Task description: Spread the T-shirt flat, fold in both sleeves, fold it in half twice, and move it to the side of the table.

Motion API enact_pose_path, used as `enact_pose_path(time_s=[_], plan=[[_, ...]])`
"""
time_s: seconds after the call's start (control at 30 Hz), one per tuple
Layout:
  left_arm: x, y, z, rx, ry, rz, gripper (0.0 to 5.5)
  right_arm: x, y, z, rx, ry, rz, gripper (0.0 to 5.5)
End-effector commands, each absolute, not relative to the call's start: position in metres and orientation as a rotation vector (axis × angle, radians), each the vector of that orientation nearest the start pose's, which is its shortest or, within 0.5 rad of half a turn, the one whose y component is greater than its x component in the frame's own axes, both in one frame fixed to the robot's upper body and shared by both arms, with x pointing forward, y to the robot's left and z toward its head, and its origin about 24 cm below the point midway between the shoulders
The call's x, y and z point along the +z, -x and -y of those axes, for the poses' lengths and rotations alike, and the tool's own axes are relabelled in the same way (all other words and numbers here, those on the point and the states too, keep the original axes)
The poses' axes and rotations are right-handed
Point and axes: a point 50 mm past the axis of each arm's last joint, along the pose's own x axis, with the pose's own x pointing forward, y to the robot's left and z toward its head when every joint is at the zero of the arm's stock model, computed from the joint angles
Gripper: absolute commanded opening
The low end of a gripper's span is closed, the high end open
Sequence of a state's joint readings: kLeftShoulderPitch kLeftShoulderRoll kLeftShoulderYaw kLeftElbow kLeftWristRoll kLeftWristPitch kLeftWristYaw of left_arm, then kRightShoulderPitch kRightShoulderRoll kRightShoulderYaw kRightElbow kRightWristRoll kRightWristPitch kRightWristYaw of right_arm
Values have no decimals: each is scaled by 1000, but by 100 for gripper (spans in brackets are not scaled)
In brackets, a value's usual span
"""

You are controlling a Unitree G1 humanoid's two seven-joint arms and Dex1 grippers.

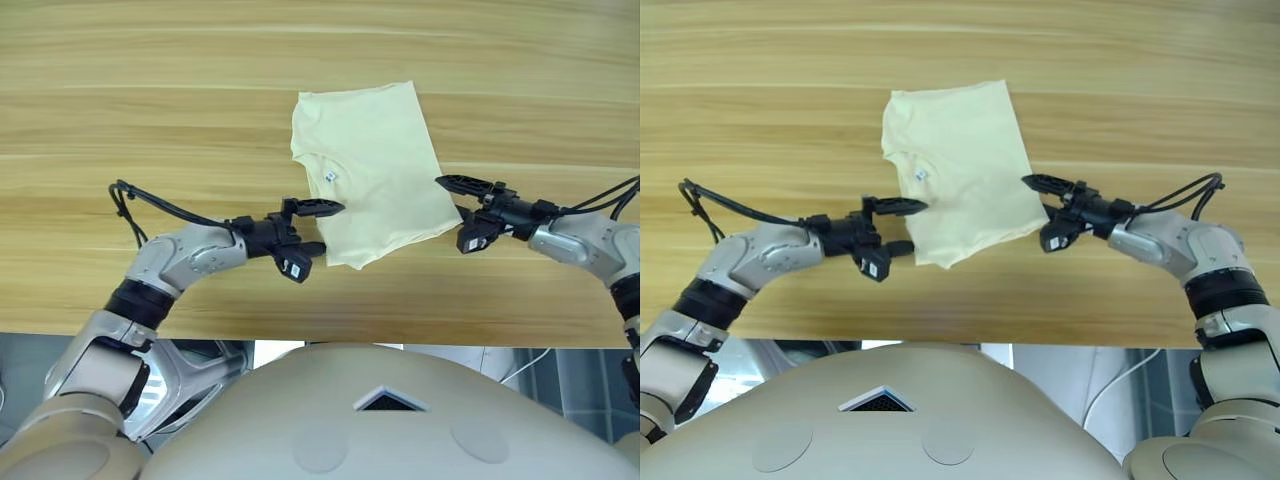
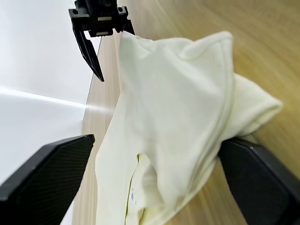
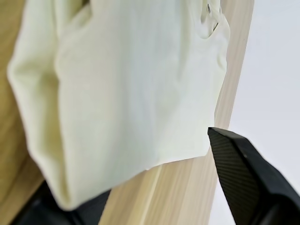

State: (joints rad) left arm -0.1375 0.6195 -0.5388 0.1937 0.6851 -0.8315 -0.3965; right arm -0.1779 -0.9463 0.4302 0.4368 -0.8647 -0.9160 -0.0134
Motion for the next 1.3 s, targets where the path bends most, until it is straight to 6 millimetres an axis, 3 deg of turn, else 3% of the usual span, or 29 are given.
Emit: enact_pose_path(time_s=[0.03,0.17,0.33,0.67,0.93,1.1,1.3], plan=[[-15,-176,-126,-1545,-1234,284,478,22,-202,251,1207,1521,202,331],[-16,-174,-128,-1571,-1225,278,443,24,-196,254,1236,1513,172,331],[-18,-174,-129,-1574,-1220,267,352,27,-197,258,1241,1517,147,331],[-21,-173,-128,-1563,-1205,246,167,20,-202,257,1237,1480,132,147],[-22,-172,-124,-1572,-1182,259,68,15,-205,250,1230,1457,147,19],[-19,-182,-126,-1490,-1184,285,18,15,-196,233,1257,1396,222,14],[-14,-185,-152,-1393,-1147,232,0,14,-184,222,1226,1298,245,14]])
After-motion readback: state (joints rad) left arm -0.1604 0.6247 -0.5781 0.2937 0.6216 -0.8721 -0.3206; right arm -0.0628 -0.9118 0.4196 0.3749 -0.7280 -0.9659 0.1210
